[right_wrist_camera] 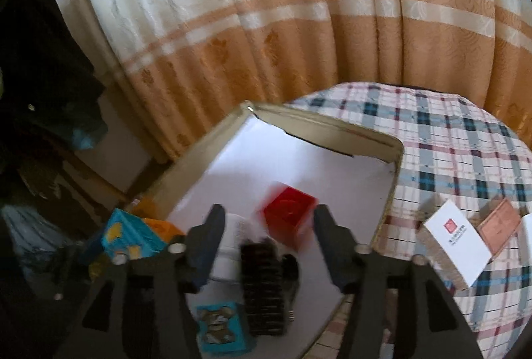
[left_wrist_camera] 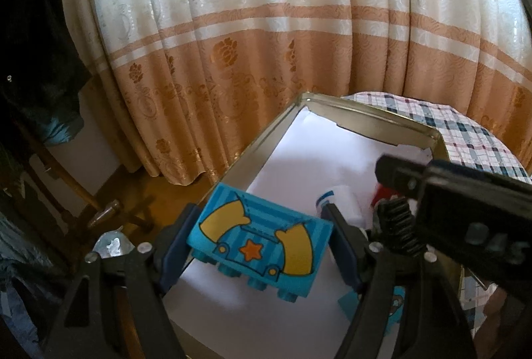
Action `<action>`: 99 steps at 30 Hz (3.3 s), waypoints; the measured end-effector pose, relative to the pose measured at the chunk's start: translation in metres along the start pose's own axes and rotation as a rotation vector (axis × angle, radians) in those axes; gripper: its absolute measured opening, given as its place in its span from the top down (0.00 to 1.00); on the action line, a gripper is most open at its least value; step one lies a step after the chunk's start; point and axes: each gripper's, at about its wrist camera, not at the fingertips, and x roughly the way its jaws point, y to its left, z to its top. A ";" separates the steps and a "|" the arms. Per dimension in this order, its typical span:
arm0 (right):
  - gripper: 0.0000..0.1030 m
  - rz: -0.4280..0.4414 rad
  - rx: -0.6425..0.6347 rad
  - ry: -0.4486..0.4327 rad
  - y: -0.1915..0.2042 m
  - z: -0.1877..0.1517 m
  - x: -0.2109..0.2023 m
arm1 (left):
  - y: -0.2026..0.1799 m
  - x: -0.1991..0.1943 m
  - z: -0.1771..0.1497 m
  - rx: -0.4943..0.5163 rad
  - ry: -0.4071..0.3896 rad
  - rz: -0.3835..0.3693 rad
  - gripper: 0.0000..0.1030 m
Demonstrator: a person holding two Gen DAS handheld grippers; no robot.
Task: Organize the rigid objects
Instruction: 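Lower both blocks into the tray and open both grippers, then withdraw both grippers from the tray back over the table, then move the left gripper to the dark brown wooden bar while the right gripper approaches the white charger cube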
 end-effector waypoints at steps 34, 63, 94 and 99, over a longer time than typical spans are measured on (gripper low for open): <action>0.22 -0.376 0.037 -0.514 -0.071 -0.060 -0.112 | -0.035 -0.046 -0.017 -0.128 -0.143 -0.079 0.01; 0.22 -0.538 0.109 -0.575 -0.136 -0.078 -0.157 | -0.085 -0.074 -0.032 -0.059 -0.282 -0.084 0.01; 0.22 -0.577 0.272 -0.619 -0.191 -0.094 -0.193 | -0.162 -0.090 -0.048 0.121 -0.177 -0.215 0.01; 0.22 -0.559 0.312 -0.625 -0.198 -0.097 -0.196 | -0.183 -0.070 -0.045 0.111 -0.050 -0.199 0.01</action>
